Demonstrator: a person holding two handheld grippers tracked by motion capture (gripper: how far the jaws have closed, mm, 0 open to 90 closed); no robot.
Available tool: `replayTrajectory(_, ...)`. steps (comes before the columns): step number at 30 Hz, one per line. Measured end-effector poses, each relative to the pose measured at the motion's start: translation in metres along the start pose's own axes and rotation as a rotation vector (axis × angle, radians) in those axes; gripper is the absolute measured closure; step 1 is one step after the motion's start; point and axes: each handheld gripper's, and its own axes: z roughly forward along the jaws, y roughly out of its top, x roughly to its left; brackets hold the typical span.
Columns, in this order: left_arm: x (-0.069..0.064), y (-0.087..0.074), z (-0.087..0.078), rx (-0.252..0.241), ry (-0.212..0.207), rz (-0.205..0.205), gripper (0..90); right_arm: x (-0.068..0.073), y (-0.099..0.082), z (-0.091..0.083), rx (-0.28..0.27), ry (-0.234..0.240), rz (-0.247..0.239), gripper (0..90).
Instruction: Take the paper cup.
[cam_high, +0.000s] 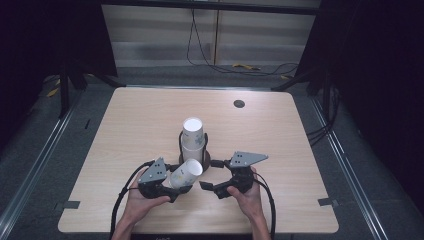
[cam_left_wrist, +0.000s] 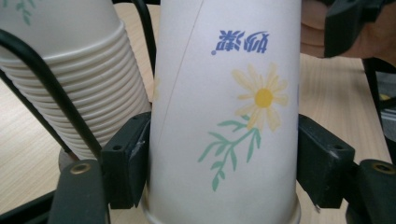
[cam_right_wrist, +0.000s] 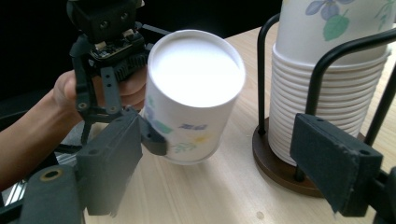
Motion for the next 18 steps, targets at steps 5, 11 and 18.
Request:
replayTrajectory(5, 0.0016, 0.0004, -0.0008, 0.023, -0.006, 0.006, 28.4, -0.0005, -0.0005, -0.0032, 0.014, -0.006, -0.007, 15.5)
replayTrajectory(11, 0.0047, 0.0014, 0.0017, 0.094, -0.02, 0.033, 28.3, -0.003, -0.0004, -0.0047, 0.049, -0.025, -0.015, 15.6)
replayTrajectory(18, 0.0049, 0.0093, 0.0022, 0.111, -0.032, 0.058, 28.3, -0.0031, 0.0021, -0.005, 0.091, -0.022, -0.032, 16.0)
